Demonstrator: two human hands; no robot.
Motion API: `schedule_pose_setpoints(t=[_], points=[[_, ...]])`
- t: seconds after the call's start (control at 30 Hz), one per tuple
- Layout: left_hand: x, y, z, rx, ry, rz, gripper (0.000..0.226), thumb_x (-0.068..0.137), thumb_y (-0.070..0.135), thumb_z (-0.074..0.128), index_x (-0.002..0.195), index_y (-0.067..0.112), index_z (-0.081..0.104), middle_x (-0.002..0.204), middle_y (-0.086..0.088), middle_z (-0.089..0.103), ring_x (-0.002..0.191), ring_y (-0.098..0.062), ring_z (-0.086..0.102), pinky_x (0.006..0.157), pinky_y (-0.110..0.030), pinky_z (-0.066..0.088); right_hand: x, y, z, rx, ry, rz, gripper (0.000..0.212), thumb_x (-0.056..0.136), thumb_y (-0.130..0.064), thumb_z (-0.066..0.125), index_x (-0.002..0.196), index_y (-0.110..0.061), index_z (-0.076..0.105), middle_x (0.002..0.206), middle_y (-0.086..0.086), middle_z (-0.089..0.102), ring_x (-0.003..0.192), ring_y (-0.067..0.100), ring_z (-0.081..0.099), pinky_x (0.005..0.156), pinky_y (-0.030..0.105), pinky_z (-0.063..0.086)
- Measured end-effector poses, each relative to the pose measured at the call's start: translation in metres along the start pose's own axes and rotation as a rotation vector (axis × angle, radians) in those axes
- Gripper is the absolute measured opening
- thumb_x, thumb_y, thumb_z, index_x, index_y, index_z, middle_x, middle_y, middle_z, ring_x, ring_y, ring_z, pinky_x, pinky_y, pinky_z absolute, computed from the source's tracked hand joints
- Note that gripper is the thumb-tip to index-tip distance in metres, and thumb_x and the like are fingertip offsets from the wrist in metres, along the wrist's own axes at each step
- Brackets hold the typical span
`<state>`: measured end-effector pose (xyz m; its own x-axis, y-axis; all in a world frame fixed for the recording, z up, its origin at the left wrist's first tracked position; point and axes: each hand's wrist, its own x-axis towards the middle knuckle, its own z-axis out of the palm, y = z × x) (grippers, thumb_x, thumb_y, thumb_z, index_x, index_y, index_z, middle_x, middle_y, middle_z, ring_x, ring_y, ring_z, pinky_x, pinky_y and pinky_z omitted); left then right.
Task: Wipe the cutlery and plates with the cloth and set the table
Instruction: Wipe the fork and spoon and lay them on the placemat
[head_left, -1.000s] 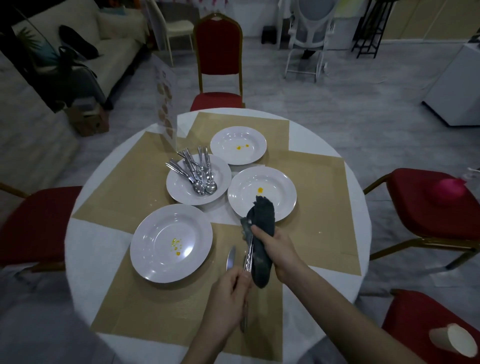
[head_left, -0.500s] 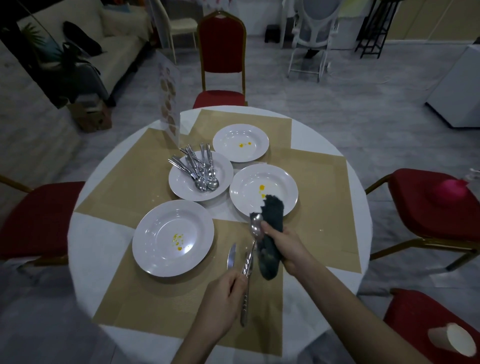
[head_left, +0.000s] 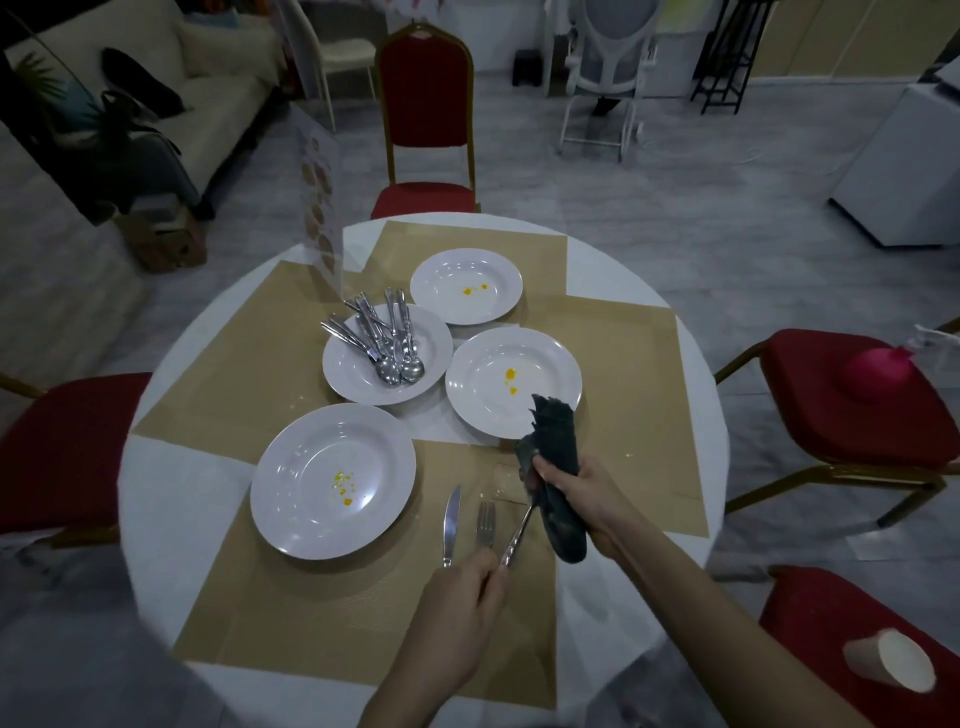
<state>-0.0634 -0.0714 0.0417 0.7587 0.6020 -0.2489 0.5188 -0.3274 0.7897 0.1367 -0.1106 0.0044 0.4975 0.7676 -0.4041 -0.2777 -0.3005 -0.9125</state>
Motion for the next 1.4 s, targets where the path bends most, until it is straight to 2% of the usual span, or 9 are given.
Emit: schedule_pose_setpoints(t=[0.13, 0.3, 0.4, 0.53, 0.8, 1.0, 1.17, 1.33, 1.4], points=[[-0.002, 0.001, 0.004, -0.105, -0.054, -0.069, 0.039, 0.098, 0.021, 0.047, 0.060, 0.024, 0.037, 0.053, 0.009, 0.040, 0.050, -0.006, 0.037, 0.051, -0.023, 0.029, -0.004, 0.010, 0.000, 0.019, 0.079, 0.005, 0.025, 0.095, -0.015, 0.059, 0.073, -0.003, 0.061, 0.066, 0.011, 0.064, 0.060, 0.021, 0.058, 0.057, 0.023, 0.049], [-0.004, -0.007, -0.007, -0.504, -0.175, -0.236, 0.032, 0.100, 0.017, 0.045, 0.068, 0.012, 0.046, 0.051, -0.006, 0.033, 0.034, -0.013, 0.029, 0.039, -0.017, 0.022, -0.002, 0.014, -0.011, -0.129, -0.061, -0.004, 0.015, 0.093, -0.008, 0.060, 0.079, -0.004, 0.060, 0.067, 0.009, 0.064, 0.065, 0.022, 0.062, 0.063, 0.028, 0.051], [-0.005, -0.016, -0.004, -0.577, -0.181, -0.254, 0.035, 0.100, 0.014, 0.045, 0.065, 0.012, 0.046, 0.046, -0.002, 0.034, 0.032, -0.013, 0.028, 0.039, -0.018, 0.020, 0.002, 0.026, -0.011, -0.090, 0.169, 0.082, 0.015, 0.092, -0.017, 0.064, 0.084, -0.004, 0.064, 0.075, 0.013, 0.067, 0.069, 0.026, 0.063, 0.067, 0.036, 0.051], [-0.009, -0.036, 0.005, -0.414, -0.059, -0.251, 0.041, 0.097, 0.011, 0.051, 0.057, 0.015, 0.051, 0.045, 0.008, 0.048, 0.039, -0.005, 0.041, 0.043, -0.018, 0.032, 0.002, 0.048, -0.030, -0.086, 0.464, 0.080, 0.022, 0.094, -0.021, 0.061, 0.097, 0.001, 0.063, 0.083, 0.021, 0.070, 0.077, 0.037, 0.067, 0.071, 0.045, 0.054], [0.011, -0.052, 0.079, -0.241, -0.075, -0.440, 0.025, 0.100, 0.017, 0.044, 0.076, 0.018, 0.054, 0.084, -0.002, 0.067, 0.075, -0.014, 0.057, 0.067, -0.027, 0.042, -0.019, 0.075, -0.036, 0.135, 0.334, 0.297, 0.029, 0.096, -0.026, 0.051, 0.121, -0.014, 0.042, 0.108, 0.017, 0.063, 0.098, 0.034, 0.065, 0.081, 0.044, 0.055], [0.019, -0.053, 0.102, -0.182, 0.070, -0.416, 0.031, 0.101, 0.017, 0.041, 0.076, 0.008, 0.057, 0.062, -0.006, 0.062, 0.059, -0.015, 0.059, 0.062, -0.032, 0.047, -0.036, 0.087, -0.030, 0.110, 0.362, 0.231, 0.019, 0.099, -0.027, 0.053, 0.114, -0.016, 0.055, 0.105, 0.007, 0.067, 0.094, 0.020, 0.066, 0.070, 0.029, 0.052], [0.016, -0.059, 0.104, -0.255, 0.102, -0.392, 0.020, 0.104, 0.021, 0.034, 0.094, 0.015, 0.051, 0.059, -0.001, 0.060, 0.047, -0.001, 0.056, 0.048, -0.013, 0.042, -0.044, 0.095, -0.032, 0.106, 0.433, 0.246, 0.018, 0.099, -0.029, 0.051, 0.113, -0.017, 0.051, 0.103, 0.004, 0.065, 0.093, 0.017, 0.064, 0.065, 0.026, 0.049], [0.009, -0.069, 0.101, -0.188, 0.030, -0.360, 0.025, 0.104, 0.019, 0.033, 0.118, 0.012, 0.052, 0.069, -0.004, 0.064, 0.055, 0.006, 0.059, 0.052, -0.008, 0.043, -0.046, 0.099, -0.029, 0.080, 0.406, 0.257, 0.019, 0.099, -0.030, 0.051, 0.114, -0.018, 0.051, 0.102, 0.002, 0.065, 0.091, 0.014, 0.064, 0.062, 0.022, 0.048], [0.006, -0.071, 0.102, -0.114, -0.011, -0.319, 0.029, 0.104, 0.020, 0.033, 0.126, 0.014, 0.050, 0.087, -0.009, 0.069, 0.072, -0.001, 0.063, 0.067, -0.015, 0.050, -0.046, 0.099, -0.027, 0.071, 0.396, 0.253, 0.019, 0.099, -0.029, 0.051, 0.115, -0.018, 0.051, 0.102, 0.001, 0.065, 0.091, 0.013, 0.063, 0.062, 0.022, 0.048]])
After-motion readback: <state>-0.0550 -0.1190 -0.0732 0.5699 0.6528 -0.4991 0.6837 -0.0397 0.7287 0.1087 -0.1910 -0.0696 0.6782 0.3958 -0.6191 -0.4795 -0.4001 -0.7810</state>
